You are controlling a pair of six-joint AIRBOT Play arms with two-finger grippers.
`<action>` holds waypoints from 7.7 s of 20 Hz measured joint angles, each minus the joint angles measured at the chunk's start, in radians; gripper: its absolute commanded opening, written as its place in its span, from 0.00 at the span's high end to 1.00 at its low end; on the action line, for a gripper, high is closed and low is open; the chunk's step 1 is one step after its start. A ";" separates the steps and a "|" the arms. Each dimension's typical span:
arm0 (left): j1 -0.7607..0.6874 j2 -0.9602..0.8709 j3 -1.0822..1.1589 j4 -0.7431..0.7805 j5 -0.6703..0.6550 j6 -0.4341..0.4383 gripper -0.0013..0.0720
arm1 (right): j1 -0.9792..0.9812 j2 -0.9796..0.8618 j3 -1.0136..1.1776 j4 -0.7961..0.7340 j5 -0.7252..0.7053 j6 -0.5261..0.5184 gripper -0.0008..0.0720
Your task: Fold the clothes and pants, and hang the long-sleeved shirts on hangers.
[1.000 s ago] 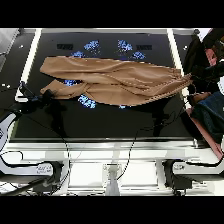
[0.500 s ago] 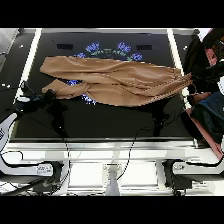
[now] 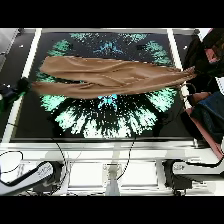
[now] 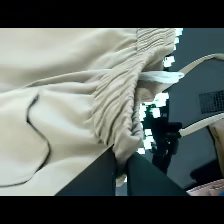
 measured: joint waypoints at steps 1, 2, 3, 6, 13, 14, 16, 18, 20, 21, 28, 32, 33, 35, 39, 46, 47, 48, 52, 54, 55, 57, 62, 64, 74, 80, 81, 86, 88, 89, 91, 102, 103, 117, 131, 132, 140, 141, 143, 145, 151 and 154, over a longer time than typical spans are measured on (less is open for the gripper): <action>0.023 0.028 0.003 0.000 0.003 0.000 0.96 | 0.000 0.000 0.003 -0.009 0.013 0.000 0.94; 0.043 0.055 0.005 0.000 -0.002 0.000 0.96 | 0.000 0.000 0.004 -0.014 0.038 0.000 0.94; 0.061 0.074 0.005 0.000 -0.013 0.000 0.96 | 0.000 0.000 0.006 -0.013 0.063 0.000 0.94; 0.095 0.105 0.008 0.000 -0.025 0.000 0.96 | 0.000 0.000 0.009 -0.024 0.157 -0.010 0.94; 0.109 0.104 0.008 0.089 -0.087 0.001 0.96 | 0.000 0.000 0.009 -0.048 0.302 -0.029 0.94; 0.111 0.102 0.008 0.096 -0.087 0.000 0.96 | 0.000 0.001 0.009 -0.049 0.308 -0.034 0.94; 0.113 0.099 0.008 0.103 -0.063 0.000 0.96 | 0.000 0.003 0.008 -0.051 0.314 -0.042 0.94; 0.112 0.087 0.008 0.109 -0.033 0.000 0.96 | 0.000 0.011 -0.012 -0.051 0.316 -0.047 0.94; 0.102 0.058 0.009 0.111 -0.014 0.000 0.96 | 0.000 0.026 -0.058 -0.048 0.306 -0.047 0.94; 0.093 0.037 0.009 0.112 0.000 0.000 0.96 | 0.000 0.036 -0.087 -0.047 0.301 -0.047 0.94; -0.060 -0.174 0.009 0.082 0.244 0.000 0.24 | 0.000 0.117 -0.243 -0.036 0.290 -0.031 0.94; -0.106 -0.213 0.010 0.108 0.377 0.001 0.04 | 0.000 0.140 -0.260 -0.034 0.290 -0.005 0.94; -0.099 -0.205 0.009 0.126 0.377 0.001 0.04 | 0.000 0.142 -0.263 -0.034 0.290 0.004 0.94; -0.054 -0.172 0.010 0.151 0.336 0.000 0.29 | 0.000 0.146 -0.264 -0.034 0.293 0.017 0.94; 0.135 -0.115 0.010 0.219 0.058 0.013 0.35 | 0.000 0.149 -0.266 -0.033 0.294 0.032 0.94; 0.306 -0.196 0.010 0.303 -0.339 0.145 0.31 | 0.000 0.150 -0.266 -0.033 0.296 0.036 0.94; 0.304 -0.218 0.010 0.305 -0.351 0.152 0.31 | 0.000 0.150 -0.266 -0.033 0.296 0.037 0.94; 0.299 -0.237 0.010 0.308 -0.351 0.158 0.31 | 0.000 0.150 -0.266 -0.033 0.296 0.037 0.94; 0.238 -0.297 0.011 0.309 -0.262 0.169 0.32 | 0.000 0.150 -0.266 -0.019 0.296 0.037 0.94; 0.190 -0.313 0.011 0.307 -0.178 0.172 0.32 | 0.000 0.150 -0.266 -0.014 0.296 0.037 0.94; 0.164 -0.319 0.010 0.308 -0.136 0.173 0.32 | 0.000 0.150 -0.266 -0.013 0.296 0.038 0.94; 0.116 -0.327 0.011 0.312 -0.067 0.173 0.32 | 0.000 0.150 -0.266 -0.011 0.296 0.038 0.94; 0.055 -0.334 0.030 0.236 0.009 0.172 0.11 | 0.000 0.150 -0.266 -0.007 0.296 0.038 0.94; 0.046 -0.340 0.041 0.180 0.023 0.172 0.11 | 0.000 0.150 -0.266 -0.007 0.296 0.038 0.94; 0.017 -0.420 0.074 0.012 0.021 0.174 0.36 | 0.000 0.150 -0.266 -0.007 0.295 0.038 0.94; 0.011 -0.433 0.114 0.005 -0.029 0.173 0.96 | 0.000 0.150 -0.266 -0.007 0.295 0.038 0.94; 0.019 -0.431 0.131 0.011 -0.052 0.172 0.96 | 0.000 0.150 -0.266 -0.007 0.295 0.038 0.94; 0.073 -0.385 0.252 0.078 -0.248 0.172 0.96 | 0.000 0.150 -0.243 -0.006 0.309 0.043 0.94; 0.102 -0.351 0.307 0.098 -0.335 0.172 0.96 | 0.000 0.150 -0.202 -0.009 0.341 0.051 0.94; 0.117 -0.330 0.338 0.118 -0.375 0.164 0.96 | 0.000 0.150 -0.177 -0.012 0.366 0.052 0.94; 0.141 -0.294 0.391 0.206 -0.453 0.126 0.96 | 0.000 0.150 -0.134 -0.027 0.428 0.056 0.94; 0.175 -0.266 0.474 0.842 -0.772 0.004 0.96 | 0.000 0.161 -0.228 -0.044 0.577 0.089 0.94; 0.176 -0.280 0.475 0.865 -0.780 0.003 0.96 | 0.000 0.161 -0.261 -0.045 0.578 0.090 0.94; 0.174 -0.470 0.476 1.065 -0.872 0.000 0.11 | 0.000 0.163 -0.553 -0.079 0.545 0.093 0.04; 0.271 -0.400 0.476 1.046 -0.829 -0.024 0.32 | 0.000 0.163 -0.558 -0.071 0.459 0.098 0.05; 0.308 -0.377 0.476 0.997 -0.829 -0.007 0.32 | 0.000 0.163 -0.558 -0.071 0.455 0.098 0.05; 0.588 -0.300 0.328 0.668 -0.877 0.071 0.37 | 0.000 0.163 -0.558 -0.071 0.396 0.098 0.05; 0.600 -0.299 0.296 0.652 -0.878 0.085 0.37 | 0.000 0.163 -0.558 -0.071 0.392 0.098 0.05; 0.615 -0.301 0.251 0.641 -0.878 0.098 0.37 | 0.000 0.163 -0.558 -0.071 0.383 0.098 0.05; 0.622 -0.308 0.225 0.631 -0.877 0.110 0.37 | 0.000 0.163 -0.558 -0.071 0.377 0.097 0.05; 0.629 -0.336 0.201 0.616 -0.806 0.100 0.38 | 0.000 0.163 -0.558 -0.069 0.375 0.097 0.05; 0.626 -0.369 0.199 0.566 -0.762 0.093 0.38 | 0.000 0.163 -0.558 -0.068 0.375 0.097 0.05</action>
